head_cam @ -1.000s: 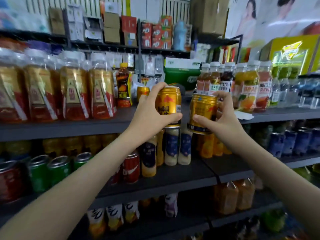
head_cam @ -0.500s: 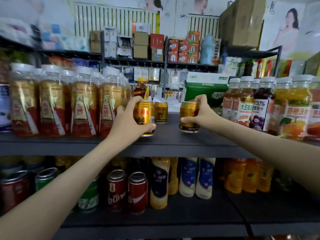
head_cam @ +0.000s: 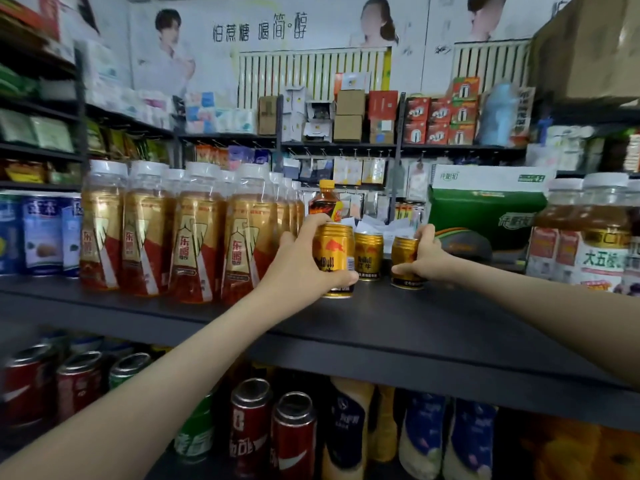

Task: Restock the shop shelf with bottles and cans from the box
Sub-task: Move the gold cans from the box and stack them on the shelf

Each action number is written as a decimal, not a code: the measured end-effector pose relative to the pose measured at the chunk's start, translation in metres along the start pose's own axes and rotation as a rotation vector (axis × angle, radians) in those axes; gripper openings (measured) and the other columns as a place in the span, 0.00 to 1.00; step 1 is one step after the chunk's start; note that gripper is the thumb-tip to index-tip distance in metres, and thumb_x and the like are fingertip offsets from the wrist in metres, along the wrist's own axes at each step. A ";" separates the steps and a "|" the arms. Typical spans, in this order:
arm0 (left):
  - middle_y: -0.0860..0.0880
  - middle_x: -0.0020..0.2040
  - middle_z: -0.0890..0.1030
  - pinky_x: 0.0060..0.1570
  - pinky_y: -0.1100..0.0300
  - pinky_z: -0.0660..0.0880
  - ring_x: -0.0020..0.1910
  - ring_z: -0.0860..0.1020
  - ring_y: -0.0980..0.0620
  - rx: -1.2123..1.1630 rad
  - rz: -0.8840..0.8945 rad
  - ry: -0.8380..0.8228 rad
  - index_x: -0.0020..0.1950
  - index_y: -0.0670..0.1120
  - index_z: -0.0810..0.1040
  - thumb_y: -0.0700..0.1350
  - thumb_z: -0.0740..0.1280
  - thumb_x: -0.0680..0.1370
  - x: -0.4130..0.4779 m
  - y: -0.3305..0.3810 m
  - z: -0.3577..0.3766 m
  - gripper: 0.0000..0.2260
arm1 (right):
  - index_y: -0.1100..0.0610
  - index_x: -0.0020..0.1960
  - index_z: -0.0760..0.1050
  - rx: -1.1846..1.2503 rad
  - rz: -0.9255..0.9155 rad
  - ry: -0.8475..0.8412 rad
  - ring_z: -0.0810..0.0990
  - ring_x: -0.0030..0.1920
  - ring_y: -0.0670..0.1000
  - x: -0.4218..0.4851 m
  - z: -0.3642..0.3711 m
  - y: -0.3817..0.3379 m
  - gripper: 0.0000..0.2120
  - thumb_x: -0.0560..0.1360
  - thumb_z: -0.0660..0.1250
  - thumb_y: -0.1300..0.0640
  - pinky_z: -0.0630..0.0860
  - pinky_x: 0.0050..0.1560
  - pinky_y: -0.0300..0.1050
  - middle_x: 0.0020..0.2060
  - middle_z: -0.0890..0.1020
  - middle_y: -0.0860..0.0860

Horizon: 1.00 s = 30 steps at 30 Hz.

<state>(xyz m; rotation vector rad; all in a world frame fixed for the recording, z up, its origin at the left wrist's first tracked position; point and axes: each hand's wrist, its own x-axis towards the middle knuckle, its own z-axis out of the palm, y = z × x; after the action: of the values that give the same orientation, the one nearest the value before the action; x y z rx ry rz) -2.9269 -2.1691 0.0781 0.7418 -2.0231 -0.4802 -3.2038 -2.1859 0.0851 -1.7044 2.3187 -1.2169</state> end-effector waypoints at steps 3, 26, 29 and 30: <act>0.48 0.61 0.66 0.44 0.67 0.66 0.52 0.71 0.52 0.017 0.005 0.010 0.68 0.60 0.60 0.54 0.77 0.67 0.008 -0.003 0.007 0.37 | 0.56 0.64 0.56 -0.067 -0.032 -0.022 0.66 0.63 0.57 0.006 0.000 0.004 0.38 0.67 0.78 0.51 0.69 0.63 0.52 0.64 0.63 0.59; 0.46 0.57 0.68 0.50 0.54 0.75 0.52 0.71 0.50 0.004 0.036 -0.144 0.63 0.52 0.57 0.55 0.79 0.63 0.072 0.027 0.080 0.38 | 0.52 0.61 0.55 0.467 -0.194 -0.189 0.76 0.50 0.48 -0.039 -0.034 -0.030 0.27 0.73 0.70 0.53 0.76 0.56 0.48 0.51 0.71 0.51; 0.45 0.57 0.70 0.48 0.54 0.77 0.51 0.74 0.48 -0.074 0.022 -0.162 0.63 0.53 0.58 0.55 0.79 0.62 0.081 0.042 0.099 0.39 | 0.52 0.62 0.57 0.486 -0.136 -0.234 0.79 0.46 0.49 -0.042 -0.046 -0.023 0.27 0.73 0.72 0.57 0.79 0.52 0.48 0.50 0.76 0.53; 0.45 0.57 0.68 0.43 0.60 0.74 0.47 0.74 0.51 -0.065 0.037 -0.173 0.66 0.52 0.58 0.53 0.79 0.64 0.084 0.046 0.104 0.39 | 0.53 0.62 0.58 0.484 -0.107 -0.219 0.79 0.48 0.52 -0.042 -0.052 -0.019 0.28 0.72 0.73 0.57 0.79 0.54 0.51 0.52 0.77 0.55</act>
<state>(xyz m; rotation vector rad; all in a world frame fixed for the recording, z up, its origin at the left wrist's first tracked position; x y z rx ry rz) -3.0650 -2.1856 0.1034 0.6405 -2.1672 -0.6029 -3.1943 -2.1242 0.1148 -1.6928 1.6562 -1.3828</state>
